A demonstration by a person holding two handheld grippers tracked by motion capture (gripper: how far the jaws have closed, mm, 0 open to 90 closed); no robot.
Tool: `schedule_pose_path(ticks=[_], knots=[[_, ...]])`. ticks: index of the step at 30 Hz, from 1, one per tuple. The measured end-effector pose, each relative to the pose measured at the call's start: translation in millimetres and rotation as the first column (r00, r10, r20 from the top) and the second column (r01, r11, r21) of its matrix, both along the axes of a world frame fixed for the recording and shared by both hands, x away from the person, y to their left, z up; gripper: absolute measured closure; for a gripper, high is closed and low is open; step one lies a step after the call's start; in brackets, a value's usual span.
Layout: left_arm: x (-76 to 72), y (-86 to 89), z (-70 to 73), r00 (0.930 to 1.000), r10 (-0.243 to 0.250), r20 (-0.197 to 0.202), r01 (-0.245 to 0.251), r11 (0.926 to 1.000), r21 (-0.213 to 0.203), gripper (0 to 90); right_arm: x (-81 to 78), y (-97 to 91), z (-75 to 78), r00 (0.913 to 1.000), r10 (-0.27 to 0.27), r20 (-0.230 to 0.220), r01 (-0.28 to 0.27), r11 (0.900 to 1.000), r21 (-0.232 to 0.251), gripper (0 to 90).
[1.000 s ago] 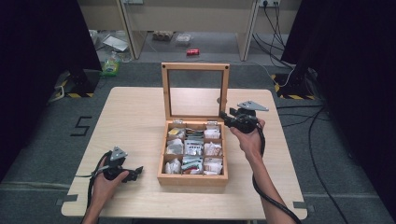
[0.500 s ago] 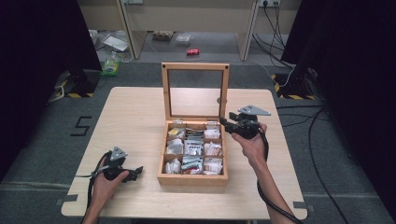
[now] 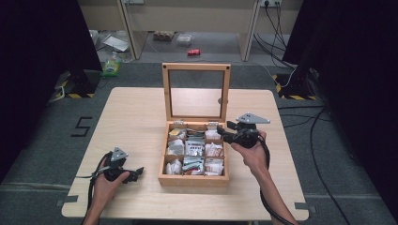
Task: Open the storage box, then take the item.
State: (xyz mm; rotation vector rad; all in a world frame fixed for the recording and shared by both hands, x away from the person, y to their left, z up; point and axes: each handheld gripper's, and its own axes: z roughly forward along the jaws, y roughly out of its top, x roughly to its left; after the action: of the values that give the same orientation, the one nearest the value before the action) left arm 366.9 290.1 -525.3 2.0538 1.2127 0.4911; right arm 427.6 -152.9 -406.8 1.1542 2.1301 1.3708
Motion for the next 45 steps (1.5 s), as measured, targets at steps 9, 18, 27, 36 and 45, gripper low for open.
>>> schedule_pose_path(ticks=[9,18,27,36,45], knots=[[0.0,0.0,0.0,1.0,0.0,0.0,0.0,1.0,0.0,0.0,-9.6,3.3,-9.7,0.9989,0.041,-0.023,-0.041,0.9992,0.0,46.9],[0.0,0.0,0.0,1.0,0.0,0.0,0.0,1.0,0.0,0.0,-14.5,6.6,-19.3,0.9961,0.081,-0.035,-0.082,0.9965,-0.021,46.3],[0.0,0.0,0.0,1.0,0.0,0.0,0.0,1.0,0.0,0.0,-14.4,9.8,-29.8,0.9921,0.103,-0.071,-0.106,0.9935,-0.041,46.1],[0.0,0.0,0.0,1.0,0.0,0.0,0.0,1.0,0.0,0.0,-16.5,9.0,-33.2,0.9888,0.12,-0.089,-0.126,0.9901,-0.062,46.6],[0.0,0.0,0.0,1.0,0.0,0.0,0.0,1.0,0.0,0.0,-16.0,9.1,-34.9,0.9854,0.142,-0.093,-0.149,0.9862,-0.071,49.4]])
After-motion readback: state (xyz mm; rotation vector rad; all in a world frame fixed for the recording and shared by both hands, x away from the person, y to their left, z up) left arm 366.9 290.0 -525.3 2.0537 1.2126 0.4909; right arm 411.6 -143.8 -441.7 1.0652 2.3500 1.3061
